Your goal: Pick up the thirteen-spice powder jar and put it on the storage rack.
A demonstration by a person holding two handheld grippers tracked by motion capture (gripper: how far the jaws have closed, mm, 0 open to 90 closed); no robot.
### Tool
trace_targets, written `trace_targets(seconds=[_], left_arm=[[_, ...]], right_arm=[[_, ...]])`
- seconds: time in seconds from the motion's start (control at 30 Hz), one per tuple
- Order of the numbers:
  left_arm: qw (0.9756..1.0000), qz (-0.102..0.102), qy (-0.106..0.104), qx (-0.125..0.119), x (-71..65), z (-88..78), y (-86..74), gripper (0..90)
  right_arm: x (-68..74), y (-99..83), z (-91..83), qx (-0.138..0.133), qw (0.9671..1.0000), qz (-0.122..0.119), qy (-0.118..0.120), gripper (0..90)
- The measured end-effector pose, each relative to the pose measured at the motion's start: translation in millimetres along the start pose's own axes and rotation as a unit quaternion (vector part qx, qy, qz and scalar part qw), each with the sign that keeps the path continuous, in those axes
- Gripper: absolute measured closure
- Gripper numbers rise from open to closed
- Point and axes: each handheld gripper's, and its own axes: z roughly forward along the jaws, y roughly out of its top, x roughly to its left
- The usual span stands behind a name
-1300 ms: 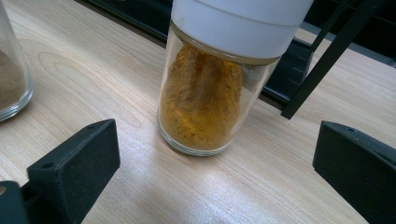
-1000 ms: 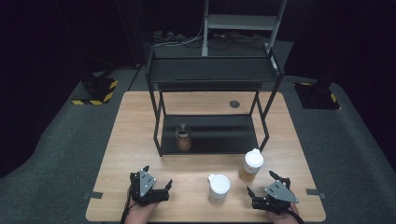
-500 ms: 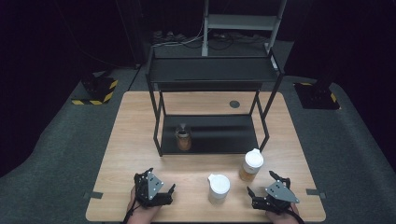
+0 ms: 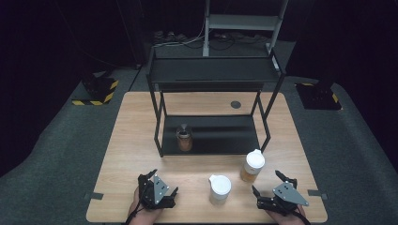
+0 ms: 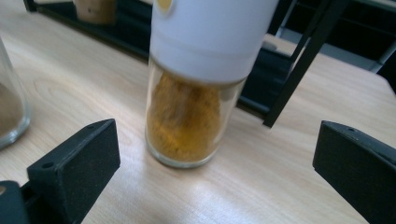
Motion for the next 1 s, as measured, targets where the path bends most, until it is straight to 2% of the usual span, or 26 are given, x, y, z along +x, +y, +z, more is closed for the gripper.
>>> trace_targets(seconds=[0.13, 0.27, 0.43, 0.73, 1.0], left_arm=[[1.0, -0.004, -0.003, -0.001, 1.6, -0.1, -0.5, 0.9], [1.0, 0.001, -0.005, -0.001, 1.4, -0.1, -0.3, 0.9], [1.0, -0.003, -0.007, -0.002, 3.0, -0.2, -0.8, 0.9], [0.9999, 0.008, -0.008, -0.001, 1.7, -0.3, -0.4, 0.9], [0.9999, -0.001, -0.011, -0.005, 4.1, -0.6, -1.8, 0.9]], right_arm=[[-2.3, 2.2, -7.1, -0.01, 0.9999, 0.004, -0.002, 0.0], [-5.0, 4.2, -13.2, -0.017, 0.9998, 0.014, -0.003, 0.0], [-5.0, 8.2, -18.7, -0.023, 0.9997, 0.012, 0.0, 0.0], [0.4, 14.5, -23.0, -0.032, 0.9992, 0.008, 0.022, 0.0], [5.8, 18.7, -23.6, -0.04, 0.9981, 0.009, 0.045, 0.0]])
